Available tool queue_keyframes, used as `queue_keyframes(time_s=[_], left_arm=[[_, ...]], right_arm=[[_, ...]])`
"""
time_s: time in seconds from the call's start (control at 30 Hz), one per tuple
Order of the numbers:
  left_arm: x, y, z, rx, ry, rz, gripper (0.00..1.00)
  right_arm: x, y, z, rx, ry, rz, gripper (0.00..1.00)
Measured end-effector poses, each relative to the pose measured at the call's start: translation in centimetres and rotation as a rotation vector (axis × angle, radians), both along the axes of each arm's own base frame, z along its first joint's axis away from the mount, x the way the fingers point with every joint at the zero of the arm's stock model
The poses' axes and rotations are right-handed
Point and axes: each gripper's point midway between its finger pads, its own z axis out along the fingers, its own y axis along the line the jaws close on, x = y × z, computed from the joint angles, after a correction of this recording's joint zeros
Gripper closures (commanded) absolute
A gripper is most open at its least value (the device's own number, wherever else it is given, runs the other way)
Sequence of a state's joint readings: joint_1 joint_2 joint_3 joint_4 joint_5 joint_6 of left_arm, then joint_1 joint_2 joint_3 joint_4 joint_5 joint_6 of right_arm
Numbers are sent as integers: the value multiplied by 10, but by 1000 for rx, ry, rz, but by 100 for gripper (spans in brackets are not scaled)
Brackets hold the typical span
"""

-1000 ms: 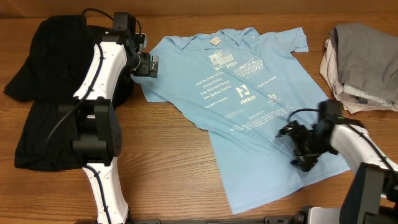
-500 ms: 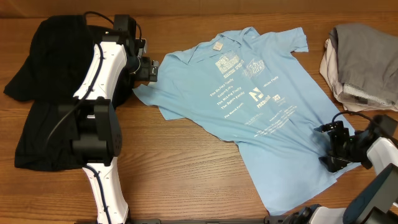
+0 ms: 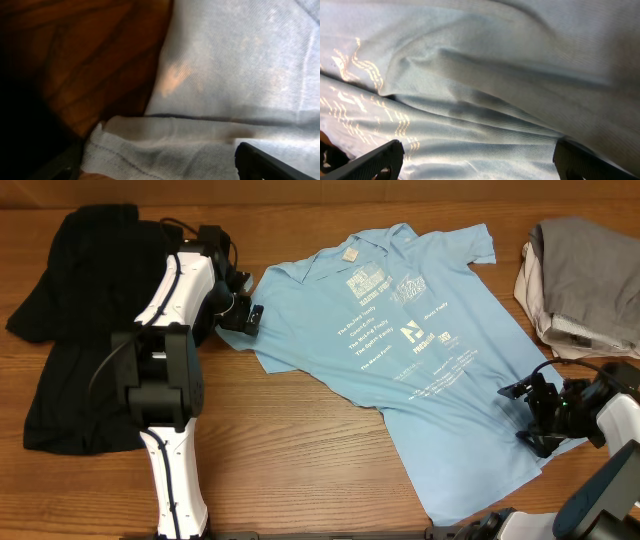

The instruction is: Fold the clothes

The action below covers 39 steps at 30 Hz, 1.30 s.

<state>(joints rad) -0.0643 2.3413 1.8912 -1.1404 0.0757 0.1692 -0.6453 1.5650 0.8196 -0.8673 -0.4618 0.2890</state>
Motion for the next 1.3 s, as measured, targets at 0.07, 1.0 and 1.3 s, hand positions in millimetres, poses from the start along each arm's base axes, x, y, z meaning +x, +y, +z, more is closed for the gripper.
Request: queue_keyframes(time_s=[0.07,1.0,1.3], left_arm=[[0,1,-1,9,0,-10,3],[-43,36,61,177,125,264,96],[-53,71,188,161,-171,409,96]], right_arm=[[0,0,0,-2,-7,14,0],[6,17,4,30,-39,83,5],[11,74,19,39,-41,288,5]])
